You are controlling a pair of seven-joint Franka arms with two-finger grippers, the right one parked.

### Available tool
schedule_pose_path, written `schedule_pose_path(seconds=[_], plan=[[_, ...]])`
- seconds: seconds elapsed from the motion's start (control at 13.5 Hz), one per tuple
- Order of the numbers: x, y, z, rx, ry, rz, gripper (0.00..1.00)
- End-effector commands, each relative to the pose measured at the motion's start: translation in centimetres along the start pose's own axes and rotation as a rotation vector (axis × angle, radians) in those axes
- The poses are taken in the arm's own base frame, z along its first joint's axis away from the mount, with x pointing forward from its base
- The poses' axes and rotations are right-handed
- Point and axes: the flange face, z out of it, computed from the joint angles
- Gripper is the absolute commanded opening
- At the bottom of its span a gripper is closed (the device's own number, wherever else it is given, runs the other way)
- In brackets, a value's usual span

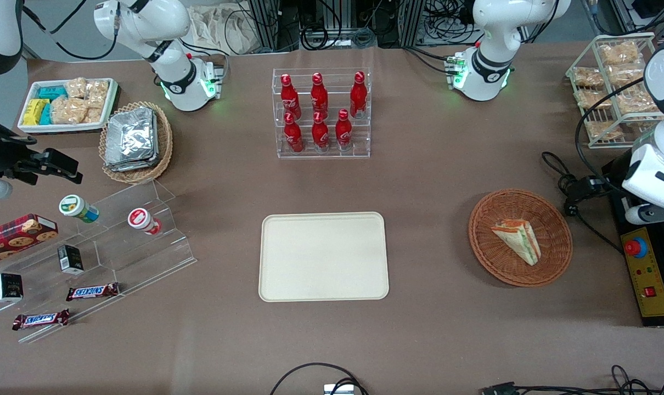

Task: Place sandwich from basket to tray
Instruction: 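Move the left gripper over the wicker basket holding the sandwich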

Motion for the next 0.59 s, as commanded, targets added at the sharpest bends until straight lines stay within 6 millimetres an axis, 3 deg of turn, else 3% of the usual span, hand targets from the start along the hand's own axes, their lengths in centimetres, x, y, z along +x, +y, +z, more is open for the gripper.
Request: schedule_pose_path(seconds=[0.0, 0.15, 0.3, 0.52], plan=[[0.6, 0.0, -0.4, -0.009, -0.019, -0.012, 1.0], [0.9, -0.2, -0.1, 0.0, -0.021, -0.04, 1.0], [1.4, 0.0, 2.8, 0.013, -0.074, -0.077, 1.0], [1.1, 0.3, 7.1, 0.021, -0.103, -0.286, 1.0]])
